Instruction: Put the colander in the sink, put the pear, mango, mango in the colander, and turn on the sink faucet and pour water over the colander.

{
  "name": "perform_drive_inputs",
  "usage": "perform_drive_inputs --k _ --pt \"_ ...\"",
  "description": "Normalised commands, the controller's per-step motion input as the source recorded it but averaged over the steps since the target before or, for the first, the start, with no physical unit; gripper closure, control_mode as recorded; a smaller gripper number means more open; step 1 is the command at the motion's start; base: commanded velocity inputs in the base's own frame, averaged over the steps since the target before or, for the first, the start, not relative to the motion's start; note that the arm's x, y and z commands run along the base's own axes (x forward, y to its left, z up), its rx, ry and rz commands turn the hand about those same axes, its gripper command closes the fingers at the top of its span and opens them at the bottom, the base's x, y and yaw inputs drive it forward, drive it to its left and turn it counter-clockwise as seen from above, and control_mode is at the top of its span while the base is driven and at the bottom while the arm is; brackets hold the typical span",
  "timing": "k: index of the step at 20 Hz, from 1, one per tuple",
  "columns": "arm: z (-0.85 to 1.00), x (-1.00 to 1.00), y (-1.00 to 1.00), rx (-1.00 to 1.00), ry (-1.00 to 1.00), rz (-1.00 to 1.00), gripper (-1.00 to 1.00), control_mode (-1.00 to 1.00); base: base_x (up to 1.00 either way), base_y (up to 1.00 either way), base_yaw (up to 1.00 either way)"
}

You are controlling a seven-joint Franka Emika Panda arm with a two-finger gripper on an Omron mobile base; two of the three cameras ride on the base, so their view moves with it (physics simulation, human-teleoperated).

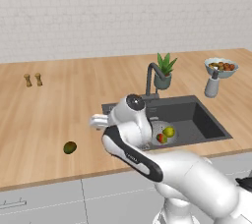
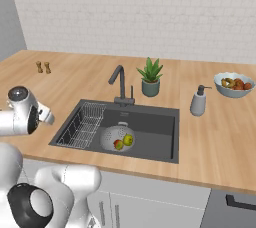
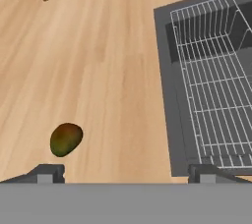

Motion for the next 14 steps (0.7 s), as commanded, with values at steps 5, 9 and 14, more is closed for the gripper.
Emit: perform_drive_inputs --k 5,9,14 --pt "0.75 -0.3 0.66 -0.14 0.4 -0.12 -1.0 -1.0 0.0 0.0 0.0" --pt "0.13 0.06 0.39 -0.04 0.38 -0.07 -1.0 -1.0 0.0 0.0 0.0" --pt "-0.66 0.09 0.47 -0.01 0.06 -0.07 -1.0 -1.0 0.0 0.0 0.0"
